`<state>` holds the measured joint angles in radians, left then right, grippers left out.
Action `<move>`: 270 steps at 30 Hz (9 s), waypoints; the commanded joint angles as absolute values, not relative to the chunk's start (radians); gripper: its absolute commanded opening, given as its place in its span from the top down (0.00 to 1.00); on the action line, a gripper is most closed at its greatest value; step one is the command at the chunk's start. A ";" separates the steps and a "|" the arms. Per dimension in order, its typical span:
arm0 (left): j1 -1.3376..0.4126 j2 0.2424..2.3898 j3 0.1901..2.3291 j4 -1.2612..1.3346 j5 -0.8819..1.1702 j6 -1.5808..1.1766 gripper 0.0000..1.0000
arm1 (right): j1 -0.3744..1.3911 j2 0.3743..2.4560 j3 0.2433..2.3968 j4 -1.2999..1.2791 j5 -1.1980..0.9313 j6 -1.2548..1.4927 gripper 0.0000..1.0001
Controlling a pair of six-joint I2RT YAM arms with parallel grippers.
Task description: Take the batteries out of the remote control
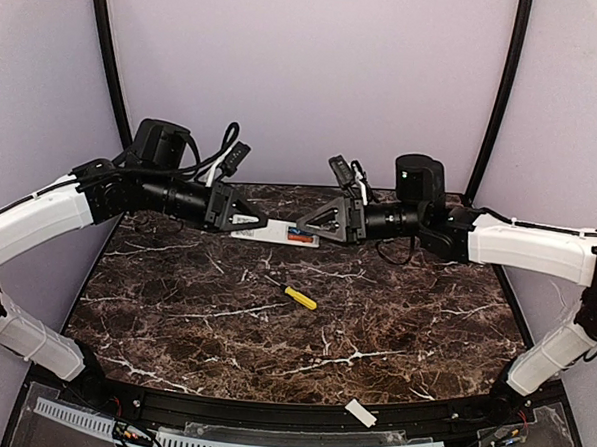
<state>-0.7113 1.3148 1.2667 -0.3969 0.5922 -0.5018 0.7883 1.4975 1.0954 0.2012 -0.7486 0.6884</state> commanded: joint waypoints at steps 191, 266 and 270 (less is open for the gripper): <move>-0.675 1.006 0.852 -0.452 0.050 -0.385 0.07 | 0.976 1.949 1.572 -0.656 0.114 0.056 1.00; -0.610 1.233 0.952 -0.161 0.865 -0.652 0.99 | 1.207 1.675 1.511 -0.507 0.147 -0.217 1.00; -0.610 1.232 0.956 -0.153 0.858 -0.649 1.00 | 1.208 1.677 1.526 -0.517 0.168 -0.179 0.62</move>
<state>-0.6052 1.2491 0.9493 -0.1402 0.8688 -0.6655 1.1980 1.6661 1.4822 -0.5251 0.1280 -0.2302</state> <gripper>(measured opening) 0.115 0.183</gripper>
